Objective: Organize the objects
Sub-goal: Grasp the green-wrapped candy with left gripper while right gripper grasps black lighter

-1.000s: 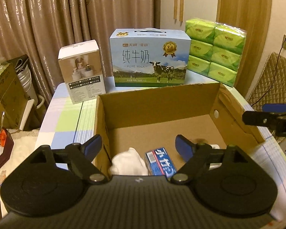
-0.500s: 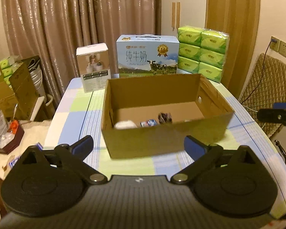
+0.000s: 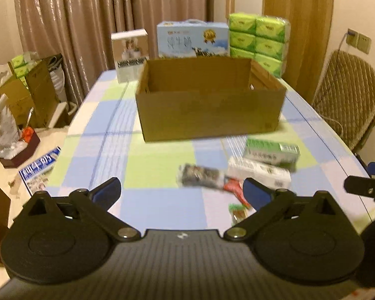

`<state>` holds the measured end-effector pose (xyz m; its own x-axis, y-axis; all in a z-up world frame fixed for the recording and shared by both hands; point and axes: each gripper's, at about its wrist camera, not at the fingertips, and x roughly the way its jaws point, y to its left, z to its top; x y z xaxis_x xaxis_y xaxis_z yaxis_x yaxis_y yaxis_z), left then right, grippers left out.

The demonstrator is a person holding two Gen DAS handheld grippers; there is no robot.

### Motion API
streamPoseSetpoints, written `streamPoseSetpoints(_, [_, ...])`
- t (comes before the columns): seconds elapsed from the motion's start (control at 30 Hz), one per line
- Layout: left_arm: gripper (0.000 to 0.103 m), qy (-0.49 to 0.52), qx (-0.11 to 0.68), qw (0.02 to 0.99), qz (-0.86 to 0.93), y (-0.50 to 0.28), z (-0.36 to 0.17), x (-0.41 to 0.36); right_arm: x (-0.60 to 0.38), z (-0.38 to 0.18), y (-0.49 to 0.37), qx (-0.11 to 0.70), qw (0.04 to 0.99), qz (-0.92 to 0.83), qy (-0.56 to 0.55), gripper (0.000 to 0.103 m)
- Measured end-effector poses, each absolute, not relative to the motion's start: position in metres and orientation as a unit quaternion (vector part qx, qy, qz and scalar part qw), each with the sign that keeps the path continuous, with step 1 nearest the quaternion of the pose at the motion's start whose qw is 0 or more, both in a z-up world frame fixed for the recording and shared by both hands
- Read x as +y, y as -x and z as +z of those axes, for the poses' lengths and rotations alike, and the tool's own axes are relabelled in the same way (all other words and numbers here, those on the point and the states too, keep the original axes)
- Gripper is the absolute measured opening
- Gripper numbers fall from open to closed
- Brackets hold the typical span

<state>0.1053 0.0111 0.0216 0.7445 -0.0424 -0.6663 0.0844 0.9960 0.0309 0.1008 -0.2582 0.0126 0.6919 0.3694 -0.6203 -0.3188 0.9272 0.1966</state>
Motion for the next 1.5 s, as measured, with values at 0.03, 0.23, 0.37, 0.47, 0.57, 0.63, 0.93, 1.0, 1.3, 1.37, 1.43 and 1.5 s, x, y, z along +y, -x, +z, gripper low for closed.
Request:
streamPoseSetpoints(0.03, [0.102, -0.028, 0.359, 0.932, -0.037, -0.102, 0.018, 0.009, -0.259, 0.008, -0.096, 0.349, 0.918, 0.185, -0.035, 0.094])
streamPoseSetpoints(0.23, [0.102, -0.022, 0.376, 0.925, -0.049, -0.094, -0.001, 0.000, -0.262, -0.010, -0.088, 0.365, 0.913, 0.183, -0.021, 0.094])
streamPoseSetpoints(0.37, [0.101, -0.027, 0.385, 0.921, -0.056, -0.096, -0.012, -0.008, -0.264, -0.014, -0.086, 0.365, 0.913, 0.180, -0.015, 0.093])
streamPoseSetpoints(0.47, [0.096, -0.033, 0.385, 0.920, -0.062, -0.098, -0.020, -0.015, -0.264, -0.019, -0.088, 0.368, 0.913, 0.176, -0.007, 0.093])
streamPoseSetpoints(0.57, [0.088, -0.034, 0.399, 0.913, -0.073, -0.106, -0.034, -0.021, -0.264, -0.025, -0.091, 0.373, 0.911, 0.174, -0.007, 0.093])
streamPoseSetpoints(0.63, [0.082, -0.031, 0.406, 0.910, -0.076, -0.112, -0.041, -0.025, -0.265, -0.029, -0.095, 0.377, 0.910, 0.172, -0.006, 0.092])
streamPoseSetpoints(0.93, [0.063, -0.045, 0.415, 0.905, -0.087, -0.136, -0.074, -0.045, -0.266, -0.050, -0.121, 0.405, 0.897, 0.179, -0.004, 0.069])
streamPoseSetpoints(1.0, [0.059, -0.047, 0.416, 0.903, -0.094, -0.142, -0.082, -0.051, -0.265, -0.055, -0.129, 0.412, 0.892, 0.183, -0.007, 0.065])
streamPoseSetpoints(1.3, [0.029, -0.075, 0.429, 0.893, -0.112, -0.159, -0.110, -0.067, -0.252, -0.074, -0.159, 0.425, 0.883, 0.198, 0.020, 0.060])
streamPoseSetpoints(1.37, [0.020, -0.081, 0.427, 0.894, -0.110, -0.159, -0.110, -0.065, -0.249, -0.079, -0.165, 0.428, 0.880, 0.202, 0.030, 0.060])
streamPoseSetpoints(1.43, [0.016, -0.085, 0.426, 0.895, -0.104, -0.160, -0.109, -0.061, -0.244, -0.084, -0.172, 0.432, 0.875, 0.213, 0.042, 0.059])
streamPoseSetpoints(1.5, [0.016, -0.084, 0.427, 0.895, -0.100, -0.161, -0.109, -0.055, -0.237, -0.089, -0.178, 0.432, 0.871, 0.225, 0.060, 0.059])
